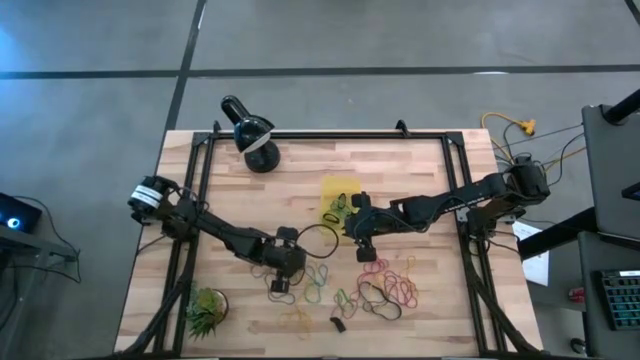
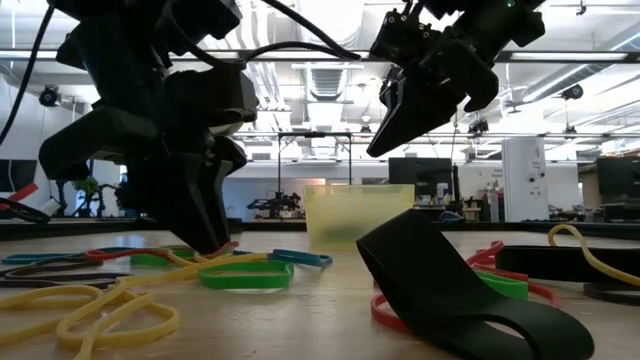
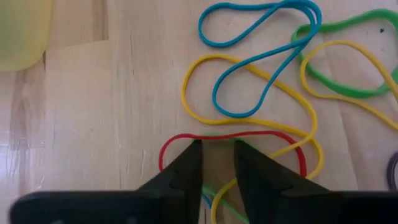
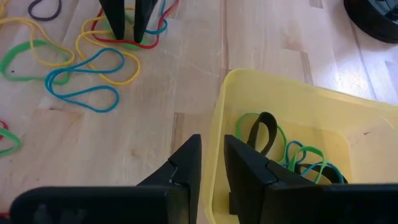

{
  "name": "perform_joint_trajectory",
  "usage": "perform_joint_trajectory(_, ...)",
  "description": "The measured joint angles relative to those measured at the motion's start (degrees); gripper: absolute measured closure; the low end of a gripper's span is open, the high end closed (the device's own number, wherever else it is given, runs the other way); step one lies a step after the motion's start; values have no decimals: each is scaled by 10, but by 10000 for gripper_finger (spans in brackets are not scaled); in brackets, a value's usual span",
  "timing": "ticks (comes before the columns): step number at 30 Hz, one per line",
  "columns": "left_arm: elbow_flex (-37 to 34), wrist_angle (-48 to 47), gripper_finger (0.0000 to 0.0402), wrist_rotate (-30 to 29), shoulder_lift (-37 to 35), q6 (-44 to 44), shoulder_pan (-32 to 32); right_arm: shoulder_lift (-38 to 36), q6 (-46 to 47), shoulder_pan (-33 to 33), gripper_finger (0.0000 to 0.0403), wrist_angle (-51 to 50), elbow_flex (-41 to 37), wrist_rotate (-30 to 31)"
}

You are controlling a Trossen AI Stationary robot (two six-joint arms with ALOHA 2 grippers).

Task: Pick and place rubber bands into bin
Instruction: Put the green rubber band into the yellow bin

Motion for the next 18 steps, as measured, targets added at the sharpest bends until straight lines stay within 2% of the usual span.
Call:
perform_joint_trajectory(5,0,0,292,0,3,-1,1,0,0,0,339,1,-5,0)
perform_joint_trajectory(18,0,-5,290,5,-9,5,5,0,-1,0,339,1,-10,0)
